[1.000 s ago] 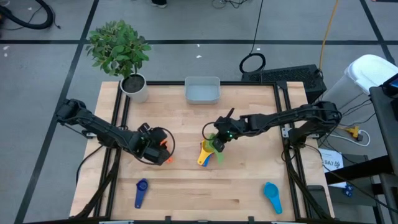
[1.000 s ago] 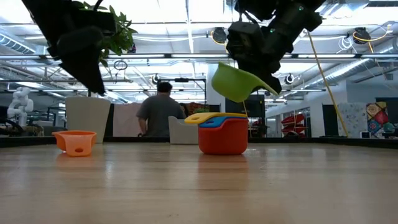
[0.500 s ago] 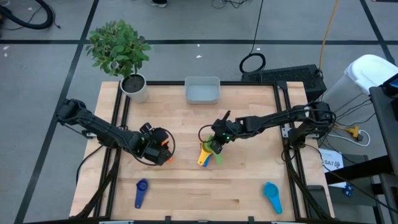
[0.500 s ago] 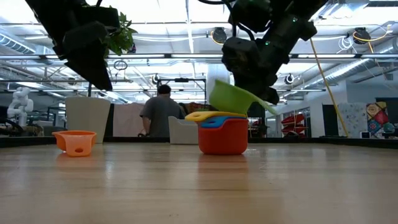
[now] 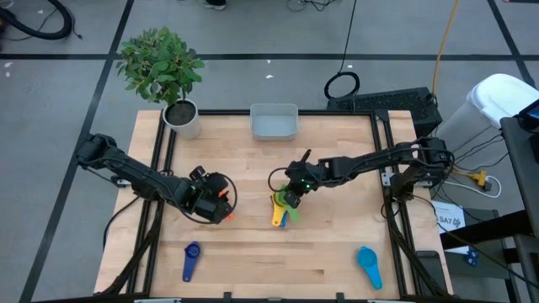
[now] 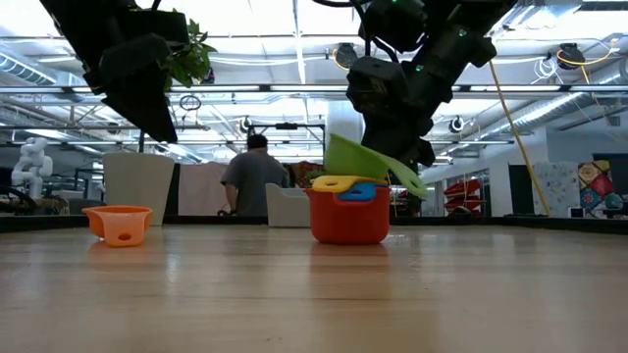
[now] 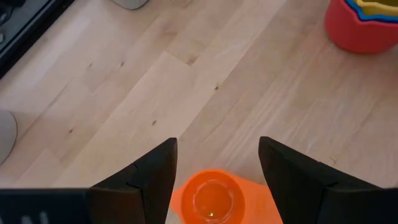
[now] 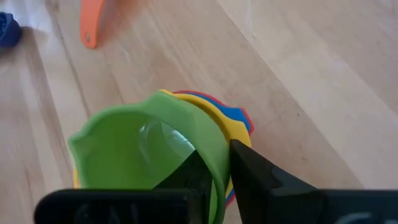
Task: Nest measuring cups in basket
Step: Stack the green measuring cup on top of the yellow measuring cup
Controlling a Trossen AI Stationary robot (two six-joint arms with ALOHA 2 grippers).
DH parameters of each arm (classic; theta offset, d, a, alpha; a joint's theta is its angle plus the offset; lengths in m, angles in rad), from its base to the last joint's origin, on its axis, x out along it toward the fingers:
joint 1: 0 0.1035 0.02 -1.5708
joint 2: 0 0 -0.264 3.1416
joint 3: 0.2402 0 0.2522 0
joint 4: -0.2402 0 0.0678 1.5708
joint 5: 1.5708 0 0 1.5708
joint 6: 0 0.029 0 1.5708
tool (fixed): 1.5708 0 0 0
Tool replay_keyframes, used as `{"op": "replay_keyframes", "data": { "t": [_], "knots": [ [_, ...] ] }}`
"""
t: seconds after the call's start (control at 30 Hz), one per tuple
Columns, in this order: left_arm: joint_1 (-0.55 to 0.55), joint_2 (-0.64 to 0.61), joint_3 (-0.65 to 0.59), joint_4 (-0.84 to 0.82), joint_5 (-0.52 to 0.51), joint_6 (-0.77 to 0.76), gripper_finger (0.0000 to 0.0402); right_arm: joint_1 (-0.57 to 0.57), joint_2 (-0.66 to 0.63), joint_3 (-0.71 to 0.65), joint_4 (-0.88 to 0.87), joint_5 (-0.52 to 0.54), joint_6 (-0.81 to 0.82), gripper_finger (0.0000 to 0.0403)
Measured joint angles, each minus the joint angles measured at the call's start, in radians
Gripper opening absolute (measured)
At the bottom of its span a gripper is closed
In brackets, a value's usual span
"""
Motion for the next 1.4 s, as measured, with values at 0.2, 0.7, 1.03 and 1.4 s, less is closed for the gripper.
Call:
{"op": "replay_keyframes", "data": {
  "t": [0.2, 0.7, 1.03, 1.4],
  "knots": [
    [0.0, 0.0, 0.0, 0.0, 0.0, -0.001, 0.023, 0.0, 0.0, 0.0, 0.013, -0.016, -0.006, 0.0049],
    [-0.029, 0.0, 0.0, -0.001, 0.001, -0.025, 0.023, 0.0, 0.0, 0.0, 0.048, -0.049, -0.002, 0.016],
    [-0.033, 0.0, 0.0, -0.002, 0.0, -0.037, 0.023, 0.0, 0.0, 0.0, 0.063, -0.049, 0.007, 0.0182],
    [-0.034, 0.0, 0.0, -0.002, 0.0, -0.04, 0.023, -0.027, -0.017, 0.0, 0.091, -0.046, -0.037, 0.0174]
  ]
}}
